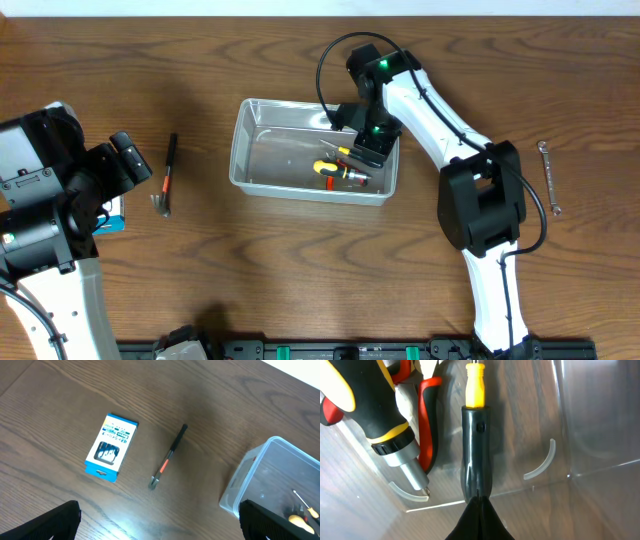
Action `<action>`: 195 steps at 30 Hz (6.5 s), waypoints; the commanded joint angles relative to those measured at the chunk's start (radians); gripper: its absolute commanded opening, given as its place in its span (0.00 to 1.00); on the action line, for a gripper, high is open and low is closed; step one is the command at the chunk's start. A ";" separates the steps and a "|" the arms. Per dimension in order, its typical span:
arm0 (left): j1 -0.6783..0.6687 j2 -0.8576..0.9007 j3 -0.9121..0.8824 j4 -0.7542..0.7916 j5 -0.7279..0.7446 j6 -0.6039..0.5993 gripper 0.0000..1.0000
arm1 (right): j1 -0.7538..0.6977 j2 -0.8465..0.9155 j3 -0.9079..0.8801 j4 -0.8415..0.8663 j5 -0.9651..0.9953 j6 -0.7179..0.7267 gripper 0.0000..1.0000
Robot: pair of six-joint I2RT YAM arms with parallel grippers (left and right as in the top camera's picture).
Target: Pack container
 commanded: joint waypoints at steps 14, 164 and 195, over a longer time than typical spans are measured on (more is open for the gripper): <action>0.006 -0.003 0.022 -0.006 -0.002 0.017 0.98 | -0.098 0.008 -0.001 -0.018 0.002 0.028 0.01; 0.006 0.005 0.022 -0.017 -0.002 0.040 0.98 | -0.807 -0.949 -0.453 -0.250 0.127 0.654 0.99; 0.005 0.005 0.022 -0.020 -0.002 0.040 0.98 | -0.856 -0.300 -0.478 0.358 0.057 0.131 0.99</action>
